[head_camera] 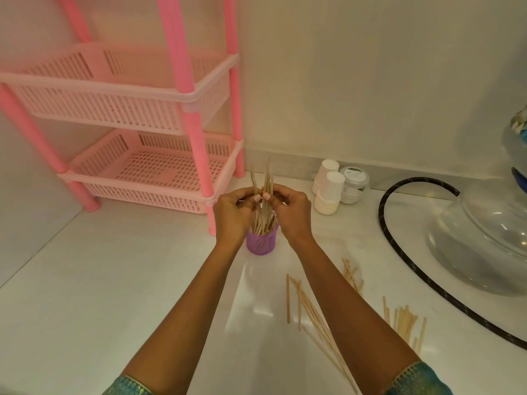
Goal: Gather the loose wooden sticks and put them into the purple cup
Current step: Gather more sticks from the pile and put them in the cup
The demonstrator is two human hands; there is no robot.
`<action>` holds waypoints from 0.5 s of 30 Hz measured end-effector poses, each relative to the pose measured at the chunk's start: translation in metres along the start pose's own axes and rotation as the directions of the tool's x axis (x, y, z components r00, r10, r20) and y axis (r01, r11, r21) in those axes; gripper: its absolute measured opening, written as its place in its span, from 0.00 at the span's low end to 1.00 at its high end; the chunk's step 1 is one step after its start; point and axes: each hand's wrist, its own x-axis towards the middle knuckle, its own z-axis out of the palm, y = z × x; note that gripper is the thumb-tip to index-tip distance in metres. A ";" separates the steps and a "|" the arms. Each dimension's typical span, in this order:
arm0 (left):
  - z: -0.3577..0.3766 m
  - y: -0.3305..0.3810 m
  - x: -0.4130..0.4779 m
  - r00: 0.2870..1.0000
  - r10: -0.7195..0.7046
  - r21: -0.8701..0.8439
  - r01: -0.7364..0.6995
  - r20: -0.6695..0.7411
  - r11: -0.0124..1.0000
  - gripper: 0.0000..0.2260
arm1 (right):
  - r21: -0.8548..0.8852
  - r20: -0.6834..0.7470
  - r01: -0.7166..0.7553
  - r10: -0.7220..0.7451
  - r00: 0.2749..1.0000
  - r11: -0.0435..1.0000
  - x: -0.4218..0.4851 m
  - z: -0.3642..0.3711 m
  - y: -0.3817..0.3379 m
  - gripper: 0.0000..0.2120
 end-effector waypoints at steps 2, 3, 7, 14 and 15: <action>0.000 -0.003 0.005 1.000 0.004 0.001 -0.004 0.004 1.000 0.08 | 0.003 0.000 -0.007 0.007 1.000 1.000 0.005 0.004 0.003 0.10; -0.001 -0.005 0.007 1.000 0.004 0.010 -0.004 0.003 1.000 0.08 | -0.004 -0.001 -0.009 0.009 1.000 1.000 0.006 0.005 0.005 0.10; -0.001 -0.015 0.010 1.000 -0.004 0.089 0.002 0.025 0.996 0.09 | -0.017 0.003 -0.050 0.050 0.999 0.999 0.008 0.011 0.017 0.09; -0.003 -0.028 0.010 0.999 -0.037 0.167 0.033 0.023 0.985 0.11 | 0.028 -0.001 -0.129 0.129 0.992 0.991 0.009 0.016 0.033 0.07; -0.002 -0.028 0.010 0.999 -0.032 0.171 0.028 0.020 0.985 0.11 | 0.028 -0.005 -0.129 0.130 0.992 0.991 0.009 0.016 0.033 0.07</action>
